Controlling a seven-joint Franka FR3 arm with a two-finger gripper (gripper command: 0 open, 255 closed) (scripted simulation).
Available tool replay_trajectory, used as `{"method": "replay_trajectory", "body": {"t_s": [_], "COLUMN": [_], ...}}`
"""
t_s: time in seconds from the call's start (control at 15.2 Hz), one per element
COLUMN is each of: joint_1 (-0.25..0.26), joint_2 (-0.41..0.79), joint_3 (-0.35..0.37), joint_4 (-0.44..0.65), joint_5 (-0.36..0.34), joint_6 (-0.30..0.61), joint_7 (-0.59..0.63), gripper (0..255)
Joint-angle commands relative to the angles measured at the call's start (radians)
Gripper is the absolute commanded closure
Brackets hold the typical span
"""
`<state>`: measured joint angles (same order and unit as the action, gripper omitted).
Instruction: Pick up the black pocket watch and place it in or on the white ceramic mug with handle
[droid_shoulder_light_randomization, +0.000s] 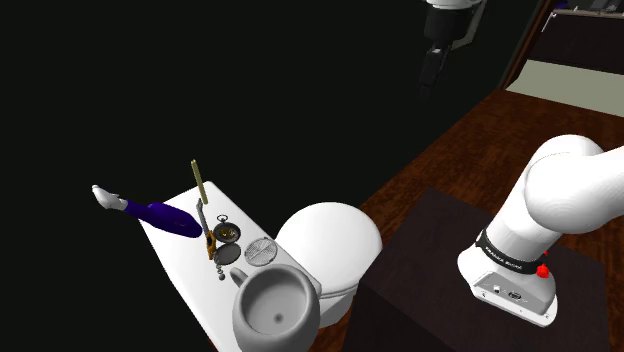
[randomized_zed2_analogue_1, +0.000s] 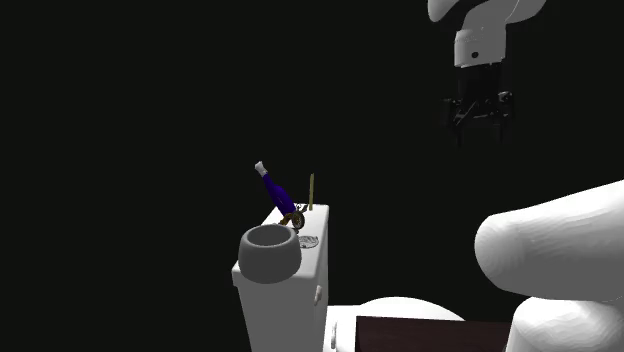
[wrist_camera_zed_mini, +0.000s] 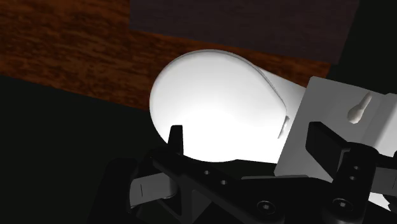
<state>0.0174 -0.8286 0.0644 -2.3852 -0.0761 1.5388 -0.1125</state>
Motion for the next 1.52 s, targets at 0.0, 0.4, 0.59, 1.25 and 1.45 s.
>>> {"method": "replay_trajectory", "body": {"t_s": [0.0, 0.4, 0.59, 1.25, 1.45], "joint_1": [0.000, 0.023, 0.032, 0.036, 0.032], "joint_2": [0.000, 0.096, 0.164, 0.468, 0.580], "joint_3": [0.000, 0.120, 0.180, 0.372, 0.424], "joint_4": [0.000, -0.029, -0.026, 0.073, 0.127], "joint_5": [0.000, 0.090, 0.127, 0.176, 0.158], "joint_6": [0.000, 0.101, 0.156, 0.337, 0.384], "joint_7": [0.000, 0.163, 0.243, 0.514, 0.603], "gripper": [0, 0, 0, 0, 0]}}
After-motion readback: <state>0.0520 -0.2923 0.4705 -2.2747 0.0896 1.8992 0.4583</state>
